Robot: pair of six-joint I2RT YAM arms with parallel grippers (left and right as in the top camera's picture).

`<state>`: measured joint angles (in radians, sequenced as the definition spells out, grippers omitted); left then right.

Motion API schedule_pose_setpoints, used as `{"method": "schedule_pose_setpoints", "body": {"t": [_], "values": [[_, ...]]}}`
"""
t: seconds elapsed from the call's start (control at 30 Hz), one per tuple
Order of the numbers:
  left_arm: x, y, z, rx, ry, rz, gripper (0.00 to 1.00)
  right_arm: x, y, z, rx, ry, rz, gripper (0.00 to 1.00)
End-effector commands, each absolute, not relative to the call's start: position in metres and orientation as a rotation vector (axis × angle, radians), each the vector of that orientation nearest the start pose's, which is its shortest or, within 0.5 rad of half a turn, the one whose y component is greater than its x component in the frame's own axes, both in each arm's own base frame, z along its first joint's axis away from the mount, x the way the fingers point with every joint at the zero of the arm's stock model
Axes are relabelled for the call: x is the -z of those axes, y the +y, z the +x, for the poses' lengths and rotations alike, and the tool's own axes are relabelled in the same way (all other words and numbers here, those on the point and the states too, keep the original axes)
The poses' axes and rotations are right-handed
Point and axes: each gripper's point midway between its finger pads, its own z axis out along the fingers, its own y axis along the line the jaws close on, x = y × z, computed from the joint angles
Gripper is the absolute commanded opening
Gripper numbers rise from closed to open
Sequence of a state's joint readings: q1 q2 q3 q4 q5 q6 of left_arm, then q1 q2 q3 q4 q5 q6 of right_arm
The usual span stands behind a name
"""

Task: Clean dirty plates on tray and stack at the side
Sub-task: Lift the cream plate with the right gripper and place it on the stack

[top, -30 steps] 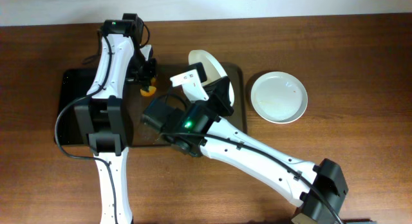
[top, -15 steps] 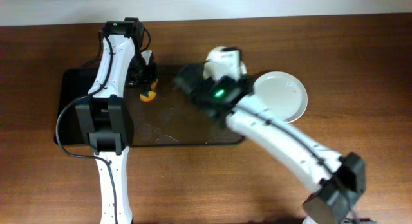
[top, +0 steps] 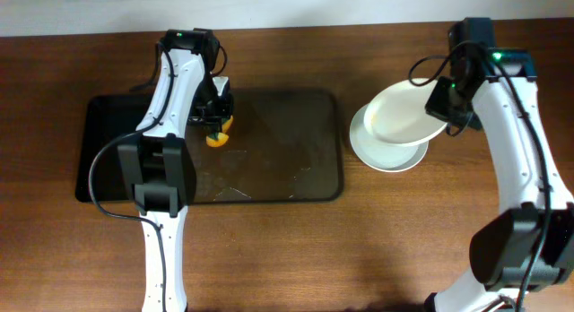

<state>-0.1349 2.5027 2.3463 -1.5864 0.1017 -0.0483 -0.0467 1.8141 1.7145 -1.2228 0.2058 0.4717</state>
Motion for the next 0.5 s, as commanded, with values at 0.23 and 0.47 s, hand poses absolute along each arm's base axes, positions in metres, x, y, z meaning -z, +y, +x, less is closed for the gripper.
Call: {"method": "schedule_pose_setpoints", "body": {"t": [0.23,0.47], "values": [[-0.052,-0.083,0.442,0.158,3.282,0.175,0.01,-0.042,-0.03,0.383,0.063,2.903,0.723,0.34],[-0.051,-0.085,0.444,0.158,3.27,0.184,0.0,-0.061,-0.005,0.383,-0.144,2.926,0.645,0.54]]}}
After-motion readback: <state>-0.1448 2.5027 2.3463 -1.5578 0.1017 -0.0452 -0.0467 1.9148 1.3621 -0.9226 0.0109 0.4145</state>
